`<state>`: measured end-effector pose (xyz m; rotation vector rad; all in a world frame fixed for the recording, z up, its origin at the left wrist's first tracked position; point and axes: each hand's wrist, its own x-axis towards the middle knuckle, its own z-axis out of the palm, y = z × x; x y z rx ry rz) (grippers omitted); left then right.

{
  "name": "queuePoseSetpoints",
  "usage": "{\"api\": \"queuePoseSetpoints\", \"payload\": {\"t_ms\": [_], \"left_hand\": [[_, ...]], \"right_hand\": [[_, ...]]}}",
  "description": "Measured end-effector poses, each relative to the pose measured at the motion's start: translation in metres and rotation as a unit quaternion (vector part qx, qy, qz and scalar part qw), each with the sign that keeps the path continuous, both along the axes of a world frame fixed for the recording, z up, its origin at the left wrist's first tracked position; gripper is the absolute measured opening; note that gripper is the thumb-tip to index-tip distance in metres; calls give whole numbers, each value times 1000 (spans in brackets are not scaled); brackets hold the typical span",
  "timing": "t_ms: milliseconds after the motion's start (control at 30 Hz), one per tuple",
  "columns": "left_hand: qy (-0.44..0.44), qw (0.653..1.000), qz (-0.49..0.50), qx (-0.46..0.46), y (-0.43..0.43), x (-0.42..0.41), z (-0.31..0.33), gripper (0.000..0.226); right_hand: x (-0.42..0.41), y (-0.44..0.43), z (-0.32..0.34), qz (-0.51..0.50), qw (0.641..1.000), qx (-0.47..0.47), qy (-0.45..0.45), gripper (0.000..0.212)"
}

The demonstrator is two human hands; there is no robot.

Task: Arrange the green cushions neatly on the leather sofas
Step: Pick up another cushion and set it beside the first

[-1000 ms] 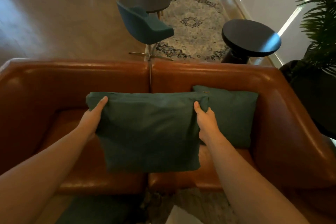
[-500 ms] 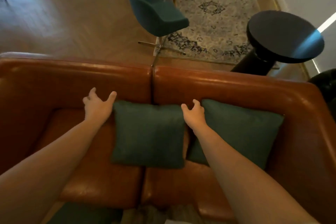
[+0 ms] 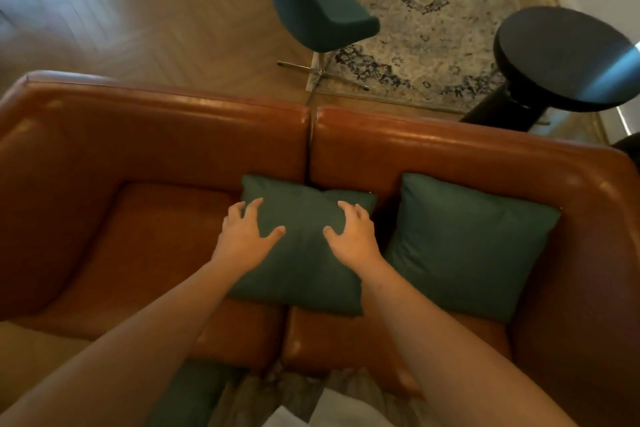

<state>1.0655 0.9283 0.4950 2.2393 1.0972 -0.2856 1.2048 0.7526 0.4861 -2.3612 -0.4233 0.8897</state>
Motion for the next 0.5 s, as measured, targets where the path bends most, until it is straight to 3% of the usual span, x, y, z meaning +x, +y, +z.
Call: {"api": "queuePoseSetpoints", "payload": {"t_ms": [500], "left_hand": [[-12,993,-99,62,6,-211,39,92]], "right_hand": [[-238,-6,44,-34,995,23,-89,80]]}}
